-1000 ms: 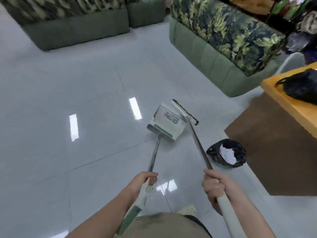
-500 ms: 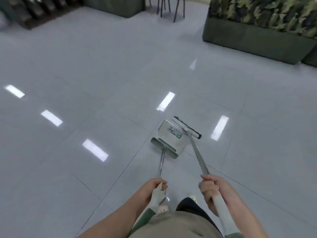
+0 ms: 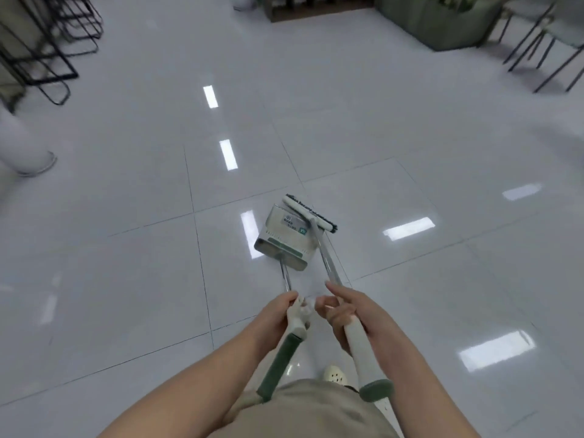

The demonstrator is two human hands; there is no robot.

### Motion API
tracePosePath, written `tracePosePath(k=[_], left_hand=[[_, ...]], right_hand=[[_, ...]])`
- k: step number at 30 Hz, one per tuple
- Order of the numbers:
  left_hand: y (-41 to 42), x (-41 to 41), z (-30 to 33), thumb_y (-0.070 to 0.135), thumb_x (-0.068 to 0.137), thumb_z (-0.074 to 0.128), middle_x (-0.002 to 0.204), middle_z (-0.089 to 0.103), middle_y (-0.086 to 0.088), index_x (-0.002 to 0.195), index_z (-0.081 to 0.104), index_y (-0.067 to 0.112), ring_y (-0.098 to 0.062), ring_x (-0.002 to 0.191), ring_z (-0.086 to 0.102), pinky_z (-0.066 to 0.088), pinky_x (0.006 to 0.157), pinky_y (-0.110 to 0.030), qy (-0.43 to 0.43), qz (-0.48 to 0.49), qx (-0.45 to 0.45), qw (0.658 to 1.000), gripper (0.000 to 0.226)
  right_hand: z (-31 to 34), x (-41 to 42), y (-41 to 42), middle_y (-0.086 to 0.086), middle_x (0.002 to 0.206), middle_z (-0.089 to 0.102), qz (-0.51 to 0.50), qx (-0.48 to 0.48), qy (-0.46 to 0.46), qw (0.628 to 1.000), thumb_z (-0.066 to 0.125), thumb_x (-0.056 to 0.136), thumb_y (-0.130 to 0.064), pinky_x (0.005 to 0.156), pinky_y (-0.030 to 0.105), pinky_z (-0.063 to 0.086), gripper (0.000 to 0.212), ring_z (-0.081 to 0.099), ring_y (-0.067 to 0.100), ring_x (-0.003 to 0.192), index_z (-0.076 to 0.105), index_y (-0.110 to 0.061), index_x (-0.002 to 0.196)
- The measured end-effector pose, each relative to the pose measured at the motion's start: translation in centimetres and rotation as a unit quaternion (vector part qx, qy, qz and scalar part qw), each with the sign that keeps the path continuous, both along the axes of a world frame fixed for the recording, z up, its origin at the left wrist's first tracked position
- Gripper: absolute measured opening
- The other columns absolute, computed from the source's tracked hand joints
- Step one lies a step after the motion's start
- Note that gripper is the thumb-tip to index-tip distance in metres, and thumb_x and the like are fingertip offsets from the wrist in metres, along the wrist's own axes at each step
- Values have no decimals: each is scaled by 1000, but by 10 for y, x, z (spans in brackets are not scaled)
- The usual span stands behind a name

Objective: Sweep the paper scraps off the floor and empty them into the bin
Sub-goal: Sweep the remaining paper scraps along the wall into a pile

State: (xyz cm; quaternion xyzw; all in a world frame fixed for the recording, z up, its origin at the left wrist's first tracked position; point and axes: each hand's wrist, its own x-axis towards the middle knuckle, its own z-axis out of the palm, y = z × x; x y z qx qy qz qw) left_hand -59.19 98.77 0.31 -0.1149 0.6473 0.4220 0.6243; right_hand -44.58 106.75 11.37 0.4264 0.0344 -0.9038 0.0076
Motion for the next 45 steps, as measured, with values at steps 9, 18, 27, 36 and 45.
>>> tracePosePath(k=[9, 18, 27, 36, 45], left_hand=[[87, -74, 5, 23, 58, 75, 85, 58, -16, 97, 58, 5, -28, 71, 54, 49, 64, -37, -6, 139, 111, 984, 46], [192, -235, -12, 41, 76, 82, 102, 56, -12, 108, 58, 14, -27, 93, 52, 41, 111, -45, 31, 121, 199, 972, 49], [282, -436, 76, 63, 91, 62, 94, 74, -16, 127, 61, 21, -26, 74, 70, 62, 76, -45, 152, 6, 203, 967, 55], [399, -613, 145, 77, 82, 61, 84, 76, -11, 99, 71, 9, -22, 67, 72, 63, 69, -35, 233, -269, 35, 934, 71], [545, -785, 145, 85, 74, 58, 56, 54, 0, 81, 65, 14, -19, 53, 49, 41, 56, -28, 302, -87, -16, 949, 72]], right_hand=[[14, -93, 104, 18, 97, 59, 169, 159, -30, 972, 85, 70, -21, 40, 19, 49, 38, 51, 13, 47, 63, -2, 95], [7, -265, 209, 24, 110, 60, 132, 70, -15, 989, 74, 83, -13, 43, 20, 54, 46, 54, 9, 43, 55, -2, 123], [50, -471, 318, 23, 115, 61, 17, 52, -31, 998, 61, 81, -3, 35, 18, 48, 45, 50, 6, 36, 53, -4, 125], [21, -665, 426, 18, 83, 62, 124, 196, -94, 968, 52, 86, 0, 83, 44, 59, 11, 65, 30, 74, 55, -1, 96], [24, -877, 589, 14, 66, 66, 232, 221, -58, 946, 59, 90, -7, 80, 42, 59, 9, 66, 25, 59, 62, 1, 85]])
